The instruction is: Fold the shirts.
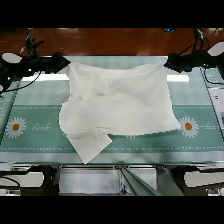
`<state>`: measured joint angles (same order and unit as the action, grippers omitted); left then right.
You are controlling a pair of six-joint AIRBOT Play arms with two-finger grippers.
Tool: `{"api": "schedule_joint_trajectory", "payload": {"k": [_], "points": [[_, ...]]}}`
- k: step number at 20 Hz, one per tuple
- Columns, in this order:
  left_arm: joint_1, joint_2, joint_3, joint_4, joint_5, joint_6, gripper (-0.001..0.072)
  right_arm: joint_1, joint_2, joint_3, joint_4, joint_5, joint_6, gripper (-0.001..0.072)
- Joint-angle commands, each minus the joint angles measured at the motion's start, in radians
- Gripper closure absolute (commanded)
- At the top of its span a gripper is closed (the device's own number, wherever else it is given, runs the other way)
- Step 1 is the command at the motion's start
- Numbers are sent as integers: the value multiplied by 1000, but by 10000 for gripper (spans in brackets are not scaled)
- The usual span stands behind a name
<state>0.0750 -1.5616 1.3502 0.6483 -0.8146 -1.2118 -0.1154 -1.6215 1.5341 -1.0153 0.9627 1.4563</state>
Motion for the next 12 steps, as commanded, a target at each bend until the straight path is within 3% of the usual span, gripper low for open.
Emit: {"api": "schedule_joint_trajectory", "payload": {"k": [1,4,6,9,12], "points": [[46,-76,141,58,-182,-25,203,-53,-96,130,92,71,6,296],[189,-55,210,249,-473,-190,203,-203,-36,179,89,245,17,298],[274,-5,165,306,-603,-192,203,-299,24,167,-10,383,11,304],[342,162,-121,329,-579,-151,203,-375,198,-104,-156,356,13,304],[397,352,-502,325,-497,-79,203,-433,406,-549,-26,173,-23,304]]}}
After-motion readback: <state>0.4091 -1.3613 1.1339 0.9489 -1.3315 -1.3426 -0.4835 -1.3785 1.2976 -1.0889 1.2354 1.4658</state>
